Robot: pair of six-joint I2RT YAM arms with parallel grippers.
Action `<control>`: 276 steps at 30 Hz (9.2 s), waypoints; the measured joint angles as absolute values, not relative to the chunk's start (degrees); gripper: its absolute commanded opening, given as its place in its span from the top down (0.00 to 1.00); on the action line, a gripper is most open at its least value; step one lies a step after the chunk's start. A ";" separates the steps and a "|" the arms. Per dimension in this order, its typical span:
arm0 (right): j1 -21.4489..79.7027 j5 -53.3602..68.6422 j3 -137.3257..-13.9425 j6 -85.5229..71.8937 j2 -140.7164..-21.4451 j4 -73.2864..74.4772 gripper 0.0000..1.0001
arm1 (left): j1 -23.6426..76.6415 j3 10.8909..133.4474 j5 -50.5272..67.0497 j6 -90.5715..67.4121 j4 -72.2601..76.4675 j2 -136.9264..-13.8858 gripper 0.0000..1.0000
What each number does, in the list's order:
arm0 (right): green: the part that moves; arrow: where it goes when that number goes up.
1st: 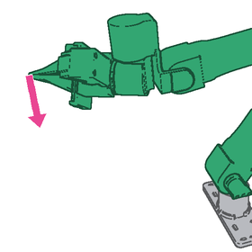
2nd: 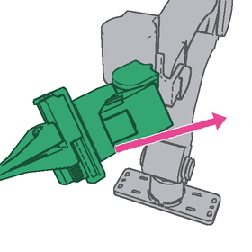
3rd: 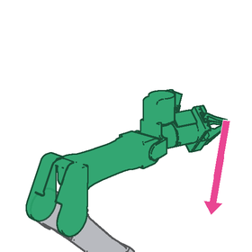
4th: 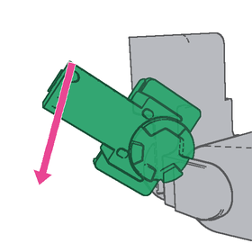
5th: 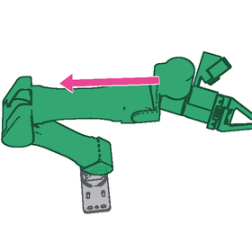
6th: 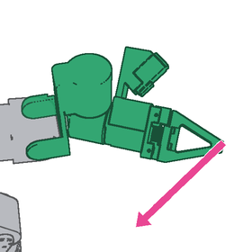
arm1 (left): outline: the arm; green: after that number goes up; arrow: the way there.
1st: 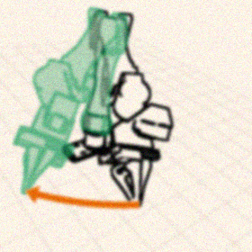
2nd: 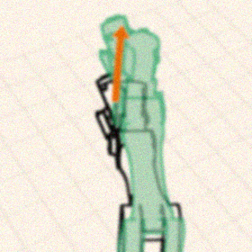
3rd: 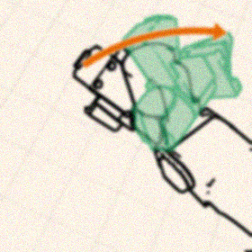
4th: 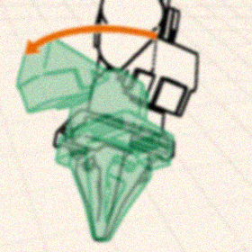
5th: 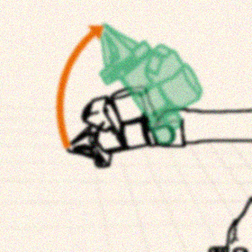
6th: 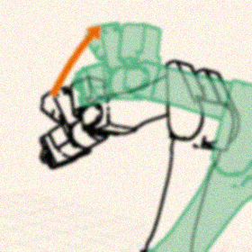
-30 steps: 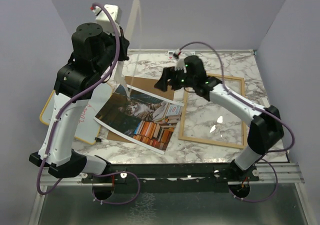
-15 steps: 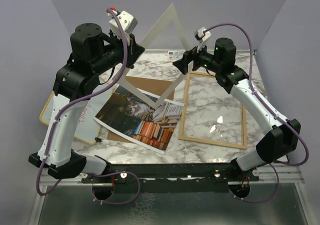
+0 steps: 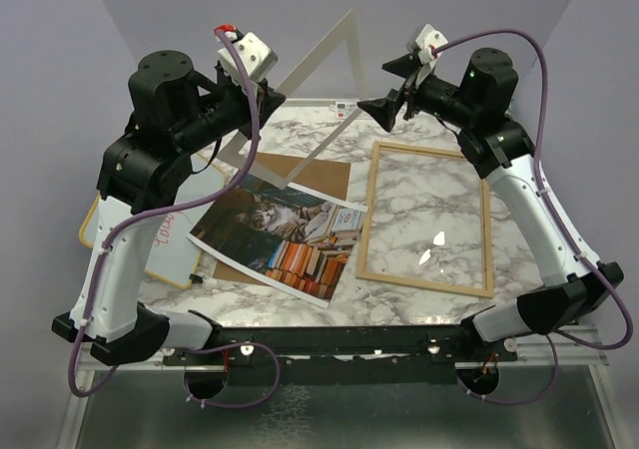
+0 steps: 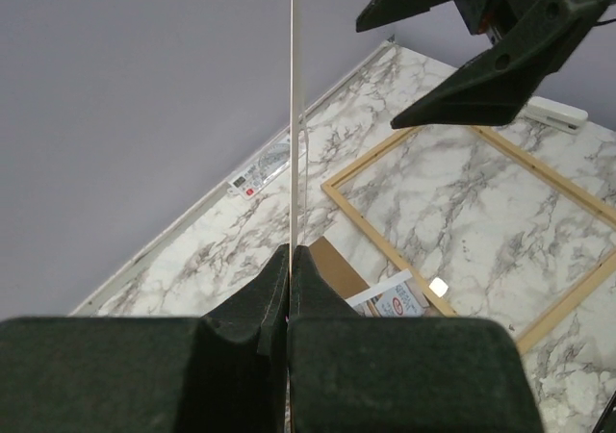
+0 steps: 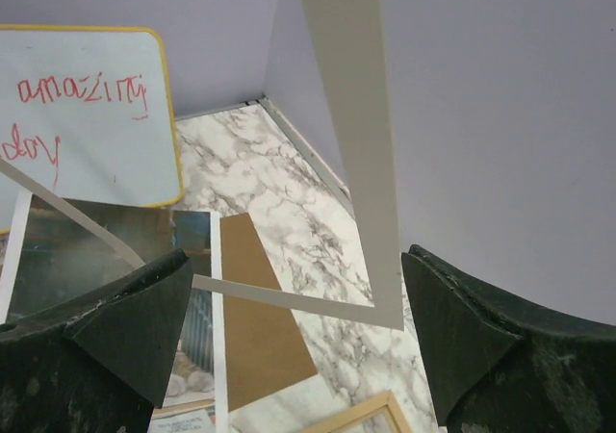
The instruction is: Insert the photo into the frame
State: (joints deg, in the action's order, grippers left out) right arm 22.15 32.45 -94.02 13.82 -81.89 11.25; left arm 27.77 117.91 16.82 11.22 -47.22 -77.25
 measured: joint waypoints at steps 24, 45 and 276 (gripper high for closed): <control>19.07 52.40 -112.99 28.60 -94.94 30.22 0.57 | 27.77 114.50 19.05 19.16 -46.30 -72.10 1.00; 16.12 56.36 -103.28 9.06 -92.27 29.80 0.99 | 27.77 110.85 18.98 9.93 -40.32 -76.44 0.79; -8.36 -1.15 -89.56 -22.87 -120.55 19.57 0.69 | 26.52 77.06 13.54 -26.94 -19.84 -105.03 0.23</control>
